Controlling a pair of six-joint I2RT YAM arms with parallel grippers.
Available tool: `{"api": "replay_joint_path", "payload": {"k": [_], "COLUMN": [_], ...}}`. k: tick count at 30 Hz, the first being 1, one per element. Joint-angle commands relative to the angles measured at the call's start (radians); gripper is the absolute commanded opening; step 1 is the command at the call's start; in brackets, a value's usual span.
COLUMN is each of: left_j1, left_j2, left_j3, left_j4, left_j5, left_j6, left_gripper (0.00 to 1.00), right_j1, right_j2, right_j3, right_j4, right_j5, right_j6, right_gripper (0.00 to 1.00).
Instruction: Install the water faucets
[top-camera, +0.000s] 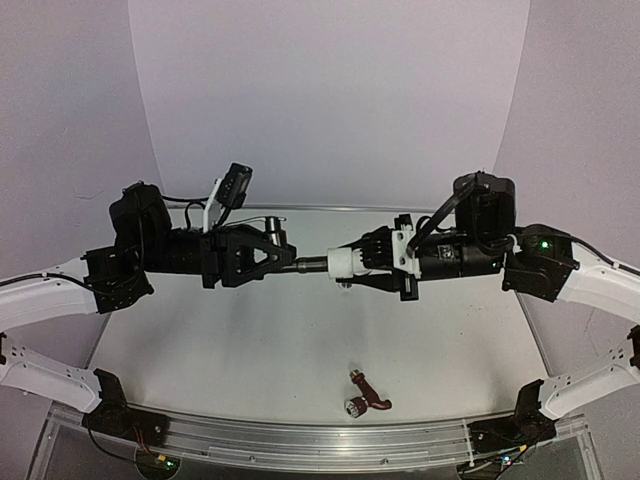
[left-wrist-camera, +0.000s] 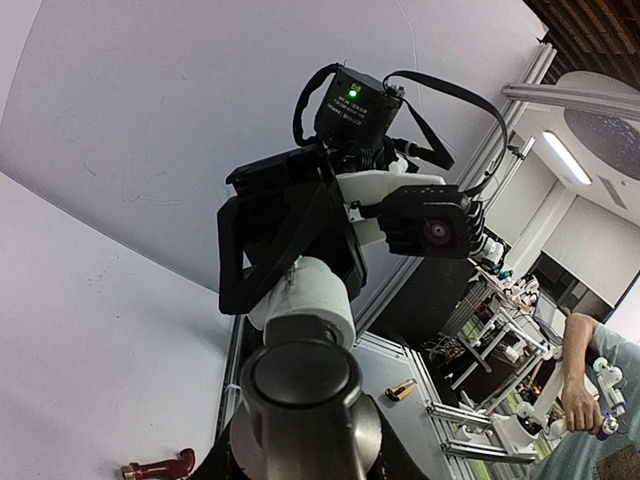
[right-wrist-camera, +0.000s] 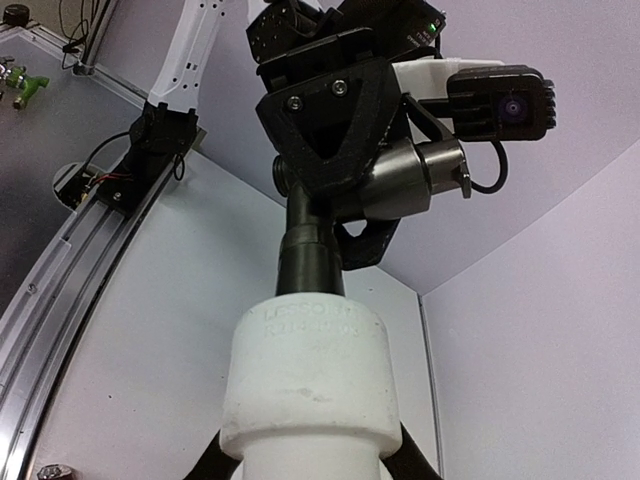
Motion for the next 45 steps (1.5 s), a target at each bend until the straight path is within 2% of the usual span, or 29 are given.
{"api": "replay_joint_path", "payload": {"k": [1,5,10,14,21,24,26,27,30,34,39,45], "left_j1": [0.001,0.001,0.002,-0.002,-0.028,-0.028,-0.028,-0.028,-0.028,-0.028,-0.027,-0.026], "left_j2": [-0.034,-0.091,-0.151,-0.17,-0.183,-0.19,-0.191,-0.19,-0.18,-0.151,-0.13,-0.142], "left_j3": [0.039,0.004,-0.057,-0.086,-0.031,-0.02,-0.014,-0.012,-0.021,-0.031,-0.022,-0.026], "left_j4": [-0.012,0.014,0.092,0.124,-0.078,-0.114,-0.122,-0.121,-0.072,0.019,0.025,0.04], "left_j5": [-0.007,-0.093,-0.167,-0.172,-0.256,-0.299,-0.318,-0.328,-0.335,-0.304,-0.281,-0.257], "left_j6": [0.042,0.048,0.086,0.152,0.33,0.322,0.28,0.248,0.135,-0.019,-0.102,-0.175], "left_gripper": [0.0,0.0,0.0,0.0,0.0,0.0,0.0,0.0,0.0,0.0,0.0,0.0], "right_j1": [0.007,0.007,0.005,0.005,-0.04,-0.062,-0.065,-0.065,-0.066,-0.067,-0.066,-0.065], "right_j2": [-0.013,0.005,0.024,0.055,0.132,0.149,0.147,0.144,0.13,0.101,0.011,-0.094], "right_j3": [0.029,0.049,0.055,0.083,0.164,0.172,0.167,0.162,0.162,0.201,0.166,0.103], "right_j4": [0.051,0.032,-0.011,-0.05,-0.079,-0.078,-0.078,-0.081,-0.1,-0.169,-0.166,-0.09], "right_j5": [-0.011,0.008,-0.038,-0.112,-0.296,-0.382,-0.406,-0.411,-0.357,-0.194,-0.016,0.024], "right_j6": [0.03,0.113,0.278,0.448,0.806,0.913,0.926,0.918,0.849,0.612,0.23,-0.087], "right_gripper": [0.0,0.08,0.08,0.07,0.07,0.16,0.25,0.33,0.76,0.98,0.98,0.98]}}
